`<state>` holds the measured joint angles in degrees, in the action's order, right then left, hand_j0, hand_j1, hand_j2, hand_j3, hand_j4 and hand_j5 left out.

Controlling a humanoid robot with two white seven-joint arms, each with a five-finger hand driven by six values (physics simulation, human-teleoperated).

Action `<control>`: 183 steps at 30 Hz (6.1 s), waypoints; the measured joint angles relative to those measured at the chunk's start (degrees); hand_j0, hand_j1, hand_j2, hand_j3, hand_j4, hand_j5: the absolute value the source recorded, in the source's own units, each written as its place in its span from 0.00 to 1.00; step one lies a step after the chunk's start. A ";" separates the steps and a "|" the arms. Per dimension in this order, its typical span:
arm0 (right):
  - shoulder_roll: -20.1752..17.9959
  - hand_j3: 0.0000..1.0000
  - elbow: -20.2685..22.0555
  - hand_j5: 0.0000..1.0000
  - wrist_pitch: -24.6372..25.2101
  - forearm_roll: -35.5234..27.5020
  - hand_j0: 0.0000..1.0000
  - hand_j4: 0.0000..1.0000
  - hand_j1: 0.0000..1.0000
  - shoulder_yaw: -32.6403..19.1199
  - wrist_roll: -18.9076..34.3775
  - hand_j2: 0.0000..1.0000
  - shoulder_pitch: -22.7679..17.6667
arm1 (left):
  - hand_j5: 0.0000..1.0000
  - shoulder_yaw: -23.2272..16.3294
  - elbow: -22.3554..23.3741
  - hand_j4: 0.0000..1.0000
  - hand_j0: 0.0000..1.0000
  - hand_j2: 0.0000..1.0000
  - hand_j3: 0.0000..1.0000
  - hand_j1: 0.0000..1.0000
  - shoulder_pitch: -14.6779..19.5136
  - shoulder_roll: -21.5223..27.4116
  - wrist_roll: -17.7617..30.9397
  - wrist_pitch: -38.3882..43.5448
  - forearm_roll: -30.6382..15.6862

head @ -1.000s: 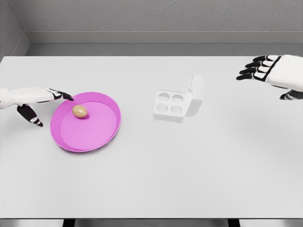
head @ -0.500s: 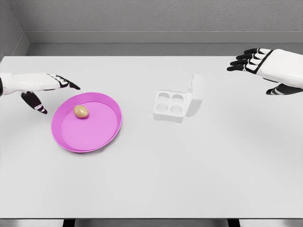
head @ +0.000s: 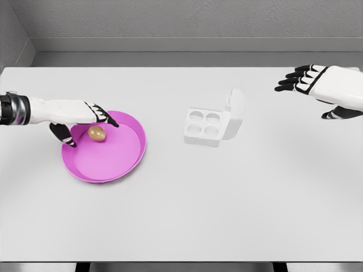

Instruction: Pack egg into the box and close the box lid

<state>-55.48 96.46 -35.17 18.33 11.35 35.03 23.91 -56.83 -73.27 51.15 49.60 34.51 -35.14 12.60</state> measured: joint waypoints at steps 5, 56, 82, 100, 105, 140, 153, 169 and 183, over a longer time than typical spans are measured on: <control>-0.07 1.00 -0.04 1.00 0.00 -0.02 1.00 1.00 1.00 -0.08 0.00 1.00 0.18 | 0.89 -0.11 -0.03 0.89 0.89 0.89 0.89 0.89 -0.26 -0.66 0.04 0.00 0.60; -0.80 1.00 -0.13 1.00 0.00 -0.03 1.00 1.00 1.00 0.24 0.00 1.00 0.00 | 0.76 -1.32 0.81 0.76 0.76 0.76 0.76 0.76 -0.53 -2.77 -0.77 0.01 5.64; -0.80 1.00 -0.04 1.00 0.00 -0.03 1.00 1.00 1.00 0.26 0.00 1.00 0.09 | 0.74 -1.00 1.11 0.74 0.74 0.74 0.74 0.74 -0.79 -3.41 -1.74 0.01 6.92; -0.80 1.00 -0.04 1.00 0.01 -0.02 1.00 1.00 1.00 0.26 0.00 1.00 0.00 | 0.73 -1.00 1.73 0.73 0.73 0.73 0.73 0.73 -1.67 -4.20 -6.80 3.65 9.58; -0.80 1.00 -0.04 1.00 0.00 -0.02 1.00 1.00 1.00 0.26 0.00 1.00 0.00 | 0.73 -0.98 2.60 0.73 0.73 0.73 0.73 0.73 -1.67 -4.19 -8.29 3.78 10.37; -0.71 1.00 0.13 1.00 0.00 -0.03 1.00 1.00 1.00 -0.09 0.00 1.00 0.35 | 0.21 -0.78 -0.55 0.21 0.21 0.21 0.21 0.21 -1.41 -2.08 -10.16 0.15 3.33; -0.71 1.00 0.13 1.00 0.01 -0.03 1.00 1.00 1.00 0.05 0.00 1.00 0.44 | 0.21 -0.91 -0.65 0.21 0.21 0.21 0.21 0.21 5.44 -16.53 -10.04 2.85 2.86; -0.63 1.00 -4.15 1.00 0.01 0.15 1.00 1.00 1.00 4.69 0.00 1.00 0.26 | 0.21 -1.09 17.30 0.21 0.21 0.21 0.21 0.21 7.47 -37.52 -9.73 7.39 10.75; 1.90 1.00 -6.78 1.00 0.01 4.32 1.00 1.00 1.00 9.41 -0.01 1.00 0.53 | 0.23 -1.19 20.53 0.23 0.23 0.23 0.23 0.23 7.47 -39.18 -9.81 7.57 10.77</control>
<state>-53.58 89.67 -35.16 22.65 20.76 35.03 24.43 -58.02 -52.74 58.62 10.43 24.70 -27.57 23.37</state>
